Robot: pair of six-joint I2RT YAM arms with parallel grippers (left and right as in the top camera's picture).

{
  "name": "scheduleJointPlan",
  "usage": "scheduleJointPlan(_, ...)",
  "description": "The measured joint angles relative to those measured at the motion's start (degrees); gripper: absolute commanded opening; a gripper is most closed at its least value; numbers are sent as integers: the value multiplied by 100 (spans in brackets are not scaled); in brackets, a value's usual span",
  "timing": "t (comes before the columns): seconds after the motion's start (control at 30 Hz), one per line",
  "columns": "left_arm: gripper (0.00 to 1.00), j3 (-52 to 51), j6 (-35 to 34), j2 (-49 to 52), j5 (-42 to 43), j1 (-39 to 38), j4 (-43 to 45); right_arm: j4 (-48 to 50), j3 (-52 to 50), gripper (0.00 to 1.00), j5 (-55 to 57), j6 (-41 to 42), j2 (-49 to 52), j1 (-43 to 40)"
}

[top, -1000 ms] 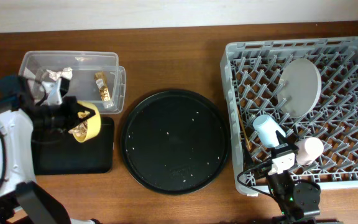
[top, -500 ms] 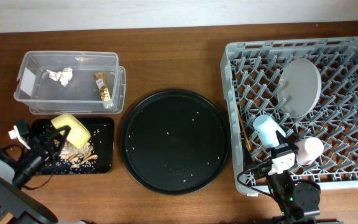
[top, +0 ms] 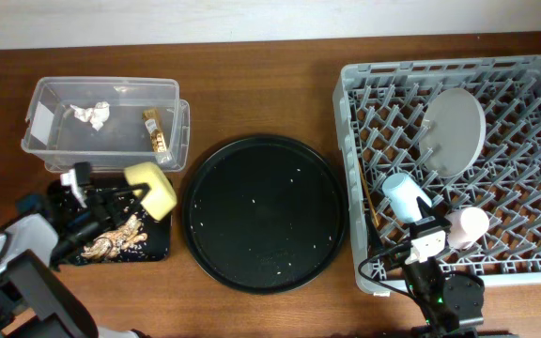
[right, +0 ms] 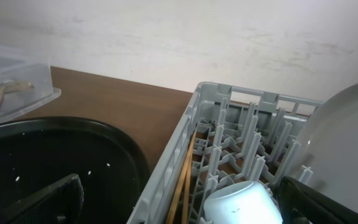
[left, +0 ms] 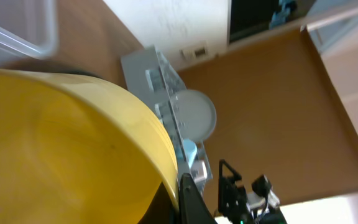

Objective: Sort waste into correct bins and load items into the dishwasher rack
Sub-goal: 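Tip the yellow bowl to empty food onto the black tray, then carry the yellow bowl over and place it in the dish rack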

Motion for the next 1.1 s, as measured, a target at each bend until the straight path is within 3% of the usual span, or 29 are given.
scheduleJointPlan(0.23, 0, 0, 0, 0, -52, 595, 28, 0, 0, 98, 0, -2, 0, 0)
scheduleJointPlan(0.4, 0, 0, 22, 0, 90, 494, 57, 0, 0, 98, 0, -4, 0, 0)
scheduleJointPlan(0.5, 0, 31, 44, -61, -153, -229, 90, 0, 0, 98, 0, 0, 0, 0)
scheduleJointPlan(0.6, 0, 332, -7, -243, -612, -1773, 184, 0, 0, 98, 0, -2, 0, 0)
scheduleJointPlan(0.67, 0, 688, -525, -260, -726, -2439, 957, 0, 0, 98, 0, 0, 2, 0)
scheduleJointPlan(0.7, 1, 901, -1110, -271, -800, -2782, 1926, 0, 0, 98, -2, -2, 0, 0)
scheduleJointPlan(0.77, 5, 1134, -2697, -291, -1075, -3418, 3829, 4, 0, 98, 2, -2, 4, -2)
scheduleJointPlan(0.8, 8, 1117, -3585, -280, -1576, -3740, 5217, 11, 0, 98, 0, -4, -4, -4)
scheduleJointPlan(0.87, 12, 1226, -5268, -308, -2573, -4673, 6732, 0, 0, 98, 0, -2, 0, -4)
scheduleJointPlan(0.97, 13, 1207, -7001, -258, -3751, -5458, 7858, -2, 0, 98, 0, 0, 0, -7)
scheduleJointPlan(1.1, 12, 1349, -8426, 420, -4505, -6308, 8929, -2, 0, 98, 2, 0, 0, -7)
